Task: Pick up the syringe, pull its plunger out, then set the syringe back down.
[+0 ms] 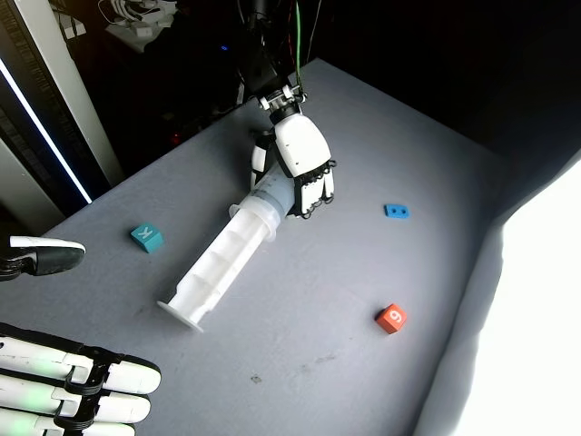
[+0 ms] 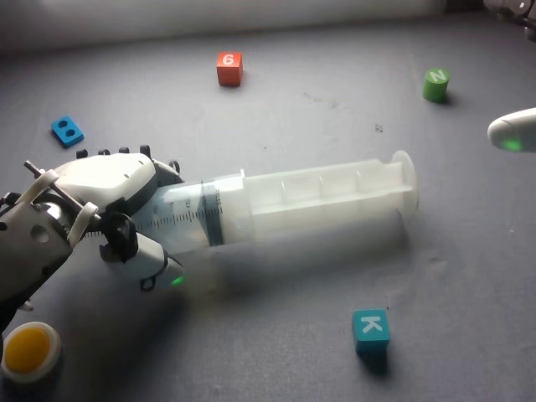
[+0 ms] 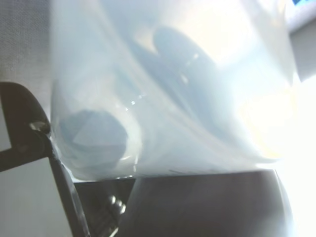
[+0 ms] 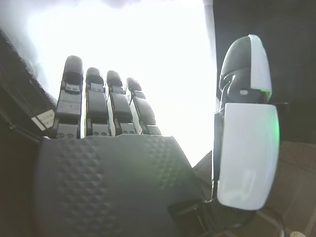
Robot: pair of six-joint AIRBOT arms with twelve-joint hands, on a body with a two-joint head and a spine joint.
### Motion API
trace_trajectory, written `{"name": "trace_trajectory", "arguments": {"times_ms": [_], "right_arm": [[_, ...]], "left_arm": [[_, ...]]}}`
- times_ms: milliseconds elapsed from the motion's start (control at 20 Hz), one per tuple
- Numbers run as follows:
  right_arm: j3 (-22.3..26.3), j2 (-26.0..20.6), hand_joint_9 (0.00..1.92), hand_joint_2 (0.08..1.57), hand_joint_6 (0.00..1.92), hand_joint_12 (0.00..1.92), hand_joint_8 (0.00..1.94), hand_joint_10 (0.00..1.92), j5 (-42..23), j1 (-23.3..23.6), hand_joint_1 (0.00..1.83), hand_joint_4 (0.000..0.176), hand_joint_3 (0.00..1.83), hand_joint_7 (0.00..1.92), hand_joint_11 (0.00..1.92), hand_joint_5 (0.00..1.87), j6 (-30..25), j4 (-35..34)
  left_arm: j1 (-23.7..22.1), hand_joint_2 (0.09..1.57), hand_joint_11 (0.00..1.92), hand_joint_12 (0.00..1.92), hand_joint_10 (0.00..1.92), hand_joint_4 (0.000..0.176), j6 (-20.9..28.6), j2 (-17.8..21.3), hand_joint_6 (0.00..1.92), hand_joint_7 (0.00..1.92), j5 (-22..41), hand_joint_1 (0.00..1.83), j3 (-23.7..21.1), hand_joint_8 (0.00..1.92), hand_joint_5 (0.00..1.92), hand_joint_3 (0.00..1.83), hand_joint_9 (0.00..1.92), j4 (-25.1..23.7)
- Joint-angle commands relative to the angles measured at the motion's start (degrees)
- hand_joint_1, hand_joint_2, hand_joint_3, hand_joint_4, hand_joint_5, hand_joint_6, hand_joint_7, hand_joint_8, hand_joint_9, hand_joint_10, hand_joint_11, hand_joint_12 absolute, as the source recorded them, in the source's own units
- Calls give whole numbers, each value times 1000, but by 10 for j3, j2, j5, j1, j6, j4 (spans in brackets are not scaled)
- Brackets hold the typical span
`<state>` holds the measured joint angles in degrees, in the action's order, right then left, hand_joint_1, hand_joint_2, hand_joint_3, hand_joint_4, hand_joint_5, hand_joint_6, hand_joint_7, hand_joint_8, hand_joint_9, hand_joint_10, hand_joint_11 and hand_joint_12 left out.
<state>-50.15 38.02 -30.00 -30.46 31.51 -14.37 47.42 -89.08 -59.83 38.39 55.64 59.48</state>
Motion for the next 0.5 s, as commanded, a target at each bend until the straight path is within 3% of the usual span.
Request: {"name": "trace_trajectory", "arguments": {"times_ms": [0,50,200,450], "right_arm": [[-1,-2,54,920,0,399,4,5,-70,3,829,0,0,43,0,0,-1,0],[-1,-2,64,916,0,402,6,8,-70,3,795,0,0,52,0,0,-1,0],[-1,-2,33,926,0,320,6,6,-70,3,807,0,0,32,0,0,-1,0],[-1,-2,52,918,0,347,6,9,-71,3,834,0,0,49,0,0,-1,0]], "left_arm": [[-2,1106,392,989,188,0,3,0,31,909,29,1106,0,37,771,0,826,-9],[-2,1077,361,986,77,0,3,0,1,873,29,1117,0,2,743,0,836,-9],[-4,1071,335,984,56,0,3,0,0,833,29,1115,0,0,713,0,815,-9],[-5,1069,278,1021,26,0,3,0,0,792,29,1078,-2,0,666,3,788,-8]]}}
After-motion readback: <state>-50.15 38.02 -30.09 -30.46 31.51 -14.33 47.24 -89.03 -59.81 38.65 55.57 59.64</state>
